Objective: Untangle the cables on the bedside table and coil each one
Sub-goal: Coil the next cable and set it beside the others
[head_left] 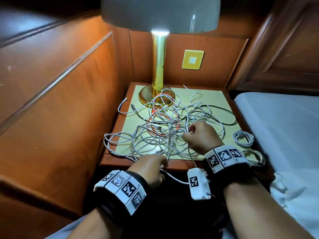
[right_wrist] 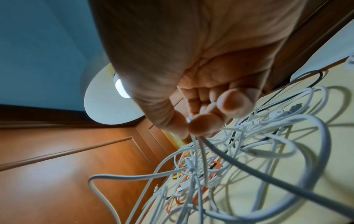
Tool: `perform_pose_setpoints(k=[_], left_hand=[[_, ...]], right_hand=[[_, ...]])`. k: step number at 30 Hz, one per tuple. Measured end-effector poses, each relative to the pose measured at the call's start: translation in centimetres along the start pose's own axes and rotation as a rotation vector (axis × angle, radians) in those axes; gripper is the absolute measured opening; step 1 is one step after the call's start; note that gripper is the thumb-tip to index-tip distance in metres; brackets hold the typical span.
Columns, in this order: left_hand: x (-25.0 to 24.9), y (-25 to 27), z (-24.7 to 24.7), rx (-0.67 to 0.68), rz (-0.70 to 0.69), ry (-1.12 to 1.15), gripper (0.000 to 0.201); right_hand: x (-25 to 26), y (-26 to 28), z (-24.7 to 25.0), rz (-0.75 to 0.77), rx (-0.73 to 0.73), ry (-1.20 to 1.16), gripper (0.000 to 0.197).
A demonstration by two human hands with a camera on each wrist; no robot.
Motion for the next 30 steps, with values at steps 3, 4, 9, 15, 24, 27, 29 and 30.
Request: perform_pose_setpoints(k=[3,4,9,15,24,27,29,30], left_hand=[[0.0,-0.4,0.3,-0.034,-0.008,0.009,0.023],[0.0,-0.4,0.3,-0.036,-0.012,0.006,0.020],[-0.8,-0.3,1.3,-0.140,-0.078,0.011,0.005],[-0.1,1.6,6.4,-0.557,-0.143,0.214,0.008],[0.9,3.1,8.4,-0.703,-0.170,0.358,0.006],[0.6,2.2,7.4,-0.506,-0.197,0.374,0.011],[1.4,2.0,7.4,-0.459,-0.161,0.341,0.015],[1.9,2.2,7.8,-0.503,-0.132,0.312,0.014]], right_hand=[[0.6,0.3,1.2,0.121,-0.090,-0.067,0.012],[0.8,0.5,1.5,0.156,-0.118,-0.075,0.012],[0.5,0.4,2.1,0.229,-0.197,-0.118,0.016],[-0.4,0.0,1.9,0.230,-0.176,-0.228,0.033],[1.8,1.2,1.2,0.386,-0.079,-0.305,0.040],[0.9,0.8,0.2,0.279,0.048,-0.231,0.023],[0.2,0.8,-0.5,0.206,0.122,-0.087,0.028],[0.1,0.8,-0.8,0.184,0.135,-0.035,0.030]])
Point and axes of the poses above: each hand's wrist, its own y-axis away from the middle knuckle, its own z-axis out of the back of the hand, x = y × z, the point moved 8 cm from there along -y, towards the middle knuckle, and after that the axes turned 10 degrees about x, right-handed, at the moved point
